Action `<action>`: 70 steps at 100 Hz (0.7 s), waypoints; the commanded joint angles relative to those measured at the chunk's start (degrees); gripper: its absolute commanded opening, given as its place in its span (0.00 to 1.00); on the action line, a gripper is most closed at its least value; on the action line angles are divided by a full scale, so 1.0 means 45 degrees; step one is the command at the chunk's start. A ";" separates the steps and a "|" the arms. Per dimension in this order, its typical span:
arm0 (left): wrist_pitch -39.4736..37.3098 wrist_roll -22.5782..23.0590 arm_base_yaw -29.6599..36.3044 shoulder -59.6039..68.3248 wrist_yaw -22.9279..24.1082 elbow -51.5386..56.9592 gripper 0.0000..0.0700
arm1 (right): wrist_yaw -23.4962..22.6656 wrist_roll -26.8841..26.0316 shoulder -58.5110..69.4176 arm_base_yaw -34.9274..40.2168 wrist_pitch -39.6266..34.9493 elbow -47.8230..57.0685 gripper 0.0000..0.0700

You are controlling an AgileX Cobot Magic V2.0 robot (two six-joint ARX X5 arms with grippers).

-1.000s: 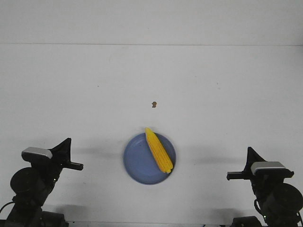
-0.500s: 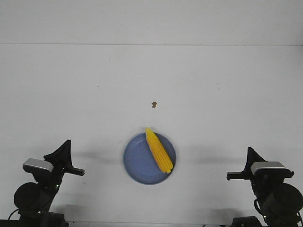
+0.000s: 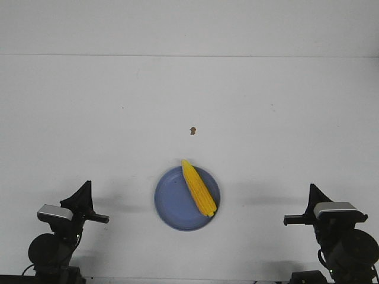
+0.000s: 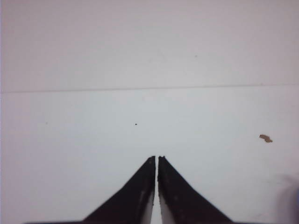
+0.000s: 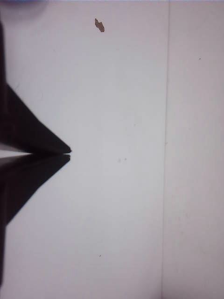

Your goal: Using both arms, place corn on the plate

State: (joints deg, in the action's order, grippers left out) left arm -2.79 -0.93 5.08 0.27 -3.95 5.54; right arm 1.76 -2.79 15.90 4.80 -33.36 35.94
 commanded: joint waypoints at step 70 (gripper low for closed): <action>-0.2064 -0.0024 -0.0078 -0.0019 0.0024 -0.1054 0.02 | 0.0044 -0.0083 0.0049 0.0000 0.0165 0.0083 0.00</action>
State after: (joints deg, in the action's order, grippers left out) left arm -11.27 -0.95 4.73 0.30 -3.95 1.93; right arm 1.76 -2.79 15.90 4.80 -33.36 35.94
